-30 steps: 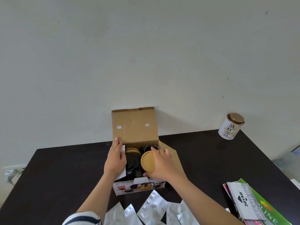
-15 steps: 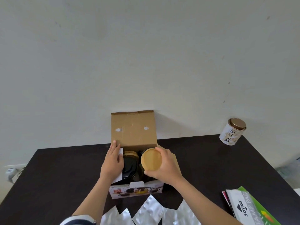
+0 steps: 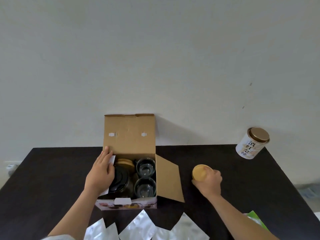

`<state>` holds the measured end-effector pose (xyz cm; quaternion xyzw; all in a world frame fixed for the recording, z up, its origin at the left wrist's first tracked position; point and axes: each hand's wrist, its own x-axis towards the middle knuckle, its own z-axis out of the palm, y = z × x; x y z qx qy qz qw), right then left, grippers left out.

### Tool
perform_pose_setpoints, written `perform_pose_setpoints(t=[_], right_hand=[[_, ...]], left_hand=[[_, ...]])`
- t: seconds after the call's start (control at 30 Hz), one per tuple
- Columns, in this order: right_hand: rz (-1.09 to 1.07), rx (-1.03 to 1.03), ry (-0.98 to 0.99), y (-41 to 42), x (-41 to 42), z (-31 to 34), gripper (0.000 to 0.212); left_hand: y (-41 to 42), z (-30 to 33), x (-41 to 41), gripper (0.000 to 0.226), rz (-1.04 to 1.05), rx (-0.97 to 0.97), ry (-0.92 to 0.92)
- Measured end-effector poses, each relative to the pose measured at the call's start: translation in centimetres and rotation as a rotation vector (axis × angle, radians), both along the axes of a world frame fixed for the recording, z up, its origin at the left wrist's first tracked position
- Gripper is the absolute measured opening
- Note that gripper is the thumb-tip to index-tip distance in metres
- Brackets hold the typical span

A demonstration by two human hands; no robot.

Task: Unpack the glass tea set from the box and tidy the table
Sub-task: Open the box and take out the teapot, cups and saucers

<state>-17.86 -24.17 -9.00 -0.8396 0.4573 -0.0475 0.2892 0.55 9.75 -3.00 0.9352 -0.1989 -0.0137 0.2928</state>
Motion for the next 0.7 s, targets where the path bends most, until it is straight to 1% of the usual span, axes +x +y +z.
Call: perform_pose_setpoints(t=[0.07,0.2,0.3,0.5,0.6,0.7], right_hand=[[-0.017,-0.004,0.008,-1.8,0.8,-1.1,0.079],[-0.027,0.009,-0.076,-4.5,3.1,-2.4,0.077],[-0.008,0.002,-0.117,-6.3,5.2,-2.9,0.078],[-0.048,0.018,-0.138,-8.8,8.8,-3.2,0.078],[-0.023,0.011,-0.095,-8.9,9.2,-3.2,0.080],[0.017,-0.071,0.027,-8.7,9.0,-3.0,0.096]], left_hand=[[0.0,0.0,0.0,0.049,0.007,0.011,-0.026],[-0.1,-0.2,-0.1,0.049,0.028,0.027,-0.042],[-0.1,-0.3,-0.1,0.049,0.040,0.047,-0.061],[-0.4,-0.1,-0.4,0.049,0.073,0.076,-0.080],[-0.4,0.2,-0.3,0.049,0.072,0.069,-0.081],[-0.4,0.2,-0.4,0.049,0.067,0.069,-0.061]])
